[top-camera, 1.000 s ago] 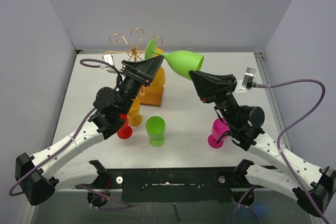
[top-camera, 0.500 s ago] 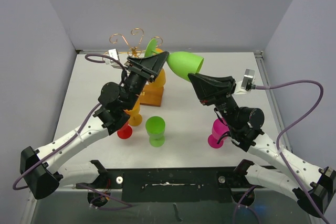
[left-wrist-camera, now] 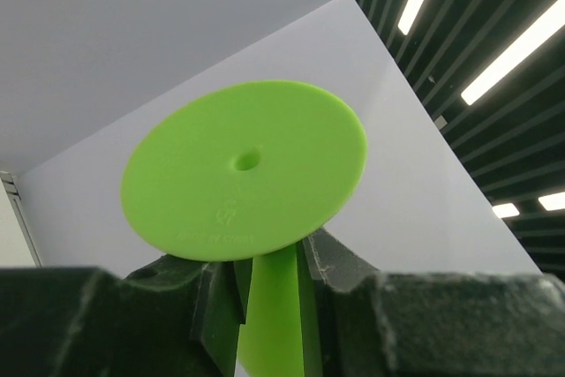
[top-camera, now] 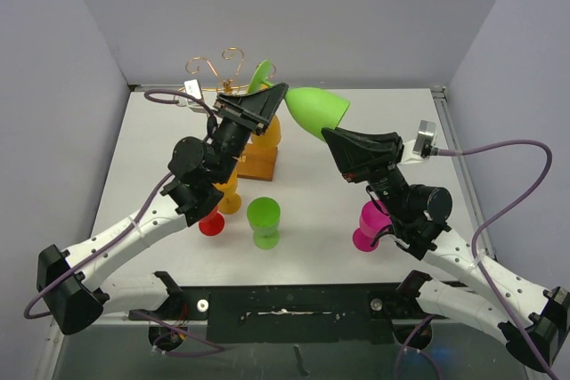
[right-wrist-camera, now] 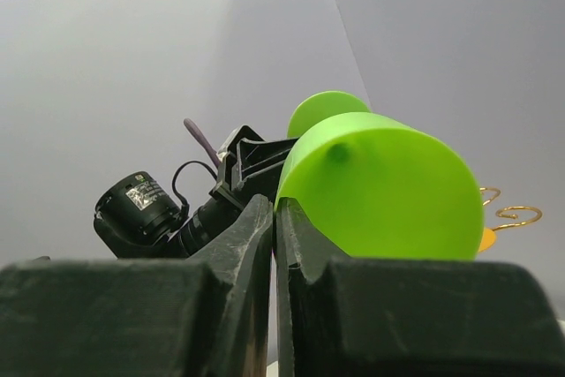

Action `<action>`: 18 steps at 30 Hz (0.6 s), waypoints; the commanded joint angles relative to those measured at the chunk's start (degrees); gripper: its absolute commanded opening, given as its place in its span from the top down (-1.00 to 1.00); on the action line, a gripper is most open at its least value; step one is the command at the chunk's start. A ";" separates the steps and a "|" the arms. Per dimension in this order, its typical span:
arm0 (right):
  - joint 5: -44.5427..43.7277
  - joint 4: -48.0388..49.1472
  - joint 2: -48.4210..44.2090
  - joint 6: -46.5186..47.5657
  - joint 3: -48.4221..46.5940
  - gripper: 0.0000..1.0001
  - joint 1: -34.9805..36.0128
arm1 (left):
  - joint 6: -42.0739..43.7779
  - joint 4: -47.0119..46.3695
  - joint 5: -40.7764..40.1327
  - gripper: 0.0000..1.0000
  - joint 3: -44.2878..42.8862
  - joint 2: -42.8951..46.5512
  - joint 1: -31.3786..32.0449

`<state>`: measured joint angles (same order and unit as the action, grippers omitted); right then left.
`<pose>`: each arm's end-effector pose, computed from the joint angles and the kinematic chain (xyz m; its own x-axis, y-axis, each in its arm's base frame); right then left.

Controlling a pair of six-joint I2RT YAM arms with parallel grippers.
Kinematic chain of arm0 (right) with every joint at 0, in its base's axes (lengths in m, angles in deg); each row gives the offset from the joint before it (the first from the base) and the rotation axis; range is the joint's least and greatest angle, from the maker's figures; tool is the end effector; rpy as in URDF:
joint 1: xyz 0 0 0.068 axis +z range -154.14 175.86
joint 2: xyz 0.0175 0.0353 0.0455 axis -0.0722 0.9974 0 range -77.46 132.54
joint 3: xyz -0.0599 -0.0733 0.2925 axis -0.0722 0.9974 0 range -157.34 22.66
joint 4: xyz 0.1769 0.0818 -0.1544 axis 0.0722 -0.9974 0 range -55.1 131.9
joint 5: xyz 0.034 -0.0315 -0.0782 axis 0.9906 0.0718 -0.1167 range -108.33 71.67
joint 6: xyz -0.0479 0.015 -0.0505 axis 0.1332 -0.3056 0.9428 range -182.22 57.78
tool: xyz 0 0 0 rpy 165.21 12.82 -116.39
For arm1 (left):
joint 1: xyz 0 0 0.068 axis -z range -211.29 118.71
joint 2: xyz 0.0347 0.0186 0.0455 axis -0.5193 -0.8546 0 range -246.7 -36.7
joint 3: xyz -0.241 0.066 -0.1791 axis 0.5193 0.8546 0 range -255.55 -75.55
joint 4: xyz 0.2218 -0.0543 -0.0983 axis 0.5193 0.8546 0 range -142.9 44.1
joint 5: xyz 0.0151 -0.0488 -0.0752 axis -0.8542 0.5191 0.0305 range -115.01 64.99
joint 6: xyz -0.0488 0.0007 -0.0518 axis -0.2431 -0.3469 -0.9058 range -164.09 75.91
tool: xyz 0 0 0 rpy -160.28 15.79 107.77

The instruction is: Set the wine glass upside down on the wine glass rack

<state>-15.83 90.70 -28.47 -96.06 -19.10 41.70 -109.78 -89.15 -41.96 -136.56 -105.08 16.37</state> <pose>0.1092 0.1163 0.4580 -0.0278 0.7699 -0.6375 -0.8716 0.2936 0.3925 0.1881 -0.1809 0.4848 -0.3536 -0.9061 -0.2322 0.5168 0.0176 -0.8559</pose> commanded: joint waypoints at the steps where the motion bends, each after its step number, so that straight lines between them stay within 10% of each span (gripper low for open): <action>1: 1.97 1.01 -1.31 -0.96 -0.43 0.92 0.56 | 0.98 -4.16 -2.01 0.62 -3.62 -0.47 -0.03; 18: -13.02 -10.88 -4.82 -2.36 -0.76 -0.28 0.54 | 11.75 -1.08 -6.76 1.00 -2.20 3.10 -0.11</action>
<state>-20.42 83.46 -30.76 -97.68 -19.10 41.72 -104.47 -89.13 -46.26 -137.33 -105.45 16.35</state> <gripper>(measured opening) 0.608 0.041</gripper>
